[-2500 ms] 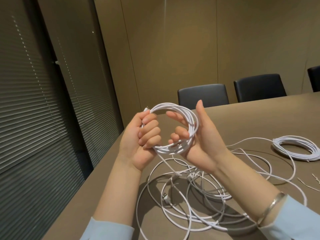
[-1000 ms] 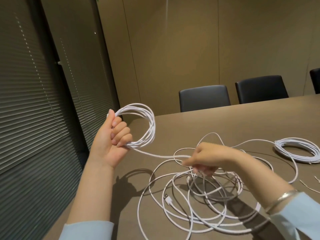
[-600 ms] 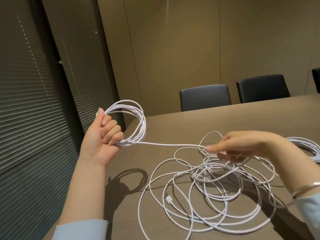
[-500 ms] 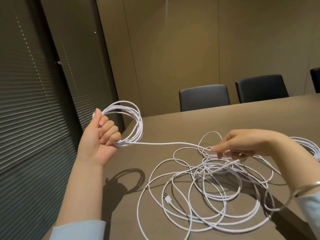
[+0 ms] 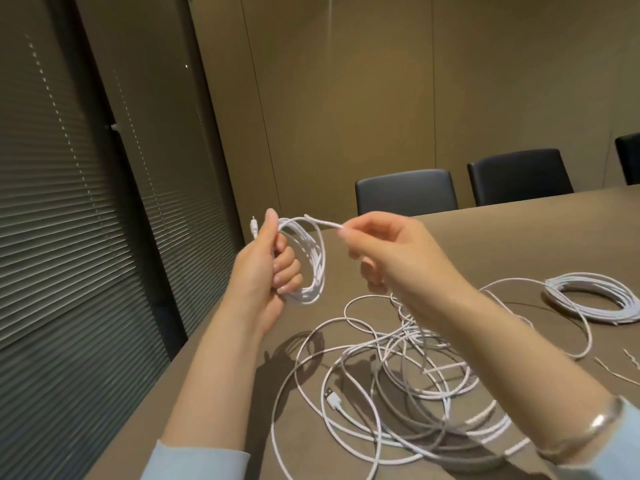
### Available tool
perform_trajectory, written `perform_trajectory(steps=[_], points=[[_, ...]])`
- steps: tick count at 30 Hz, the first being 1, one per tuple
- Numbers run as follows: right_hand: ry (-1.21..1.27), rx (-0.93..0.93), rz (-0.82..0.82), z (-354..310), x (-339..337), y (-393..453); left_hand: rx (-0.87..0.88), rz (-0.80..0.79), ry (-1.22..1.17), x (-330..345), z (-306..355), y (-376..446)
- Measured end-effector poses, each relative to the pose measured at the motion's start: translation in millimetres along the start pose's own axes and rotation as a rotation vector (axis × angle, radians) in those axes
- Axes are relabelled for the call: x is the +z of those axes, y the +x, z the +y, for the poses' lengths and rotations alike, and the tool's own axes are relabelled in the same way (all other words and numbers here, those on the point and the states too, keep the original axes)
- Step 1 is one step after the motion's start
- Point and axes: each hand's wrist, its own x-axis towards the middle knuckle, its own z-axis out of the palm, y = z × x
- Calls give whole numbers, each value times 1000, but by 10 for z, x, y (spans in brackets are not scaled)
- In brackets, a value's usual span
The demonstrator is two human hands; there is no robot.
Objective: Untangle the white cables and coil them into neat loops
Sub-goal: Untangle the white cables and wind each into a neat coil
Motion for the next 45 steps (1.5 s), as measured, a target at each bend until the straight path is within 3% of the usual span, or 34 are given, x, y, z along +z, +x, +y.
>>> perform_trajectory(steps=[7,10,12,16,20,23,26,29,33,45], points=[[-204,-208,-80,261,378,-251,-46,-39,17,123,-58,-69],[-239,-220,-72,342,402,-246,-73,-108,-125,123,2,-81],[-259,-173,-98,351,354,-194,-74,-144,-252,53,47,-67],[-253,105,-339,290,140,-94,-69,-155,-440,-130,118,-38],[-306,218,-170,302,80,-41,-132,-210,-465,-168,111,-39],[-218,276,-153,336,132,-33,-186,-292,-383,-112,50,-56],[-71,180,-82,420,151,7,-281,-389,-318,-19,0,-77],[108,100,42,470,120,19,-321,-372,-263,59,-7,-102],[-67,-189,84,434,131,14,-333,-268,-272,80,-29,-99],[-207,-161,122,395,112,10,-325,-225,-82,109,-66,-123]])
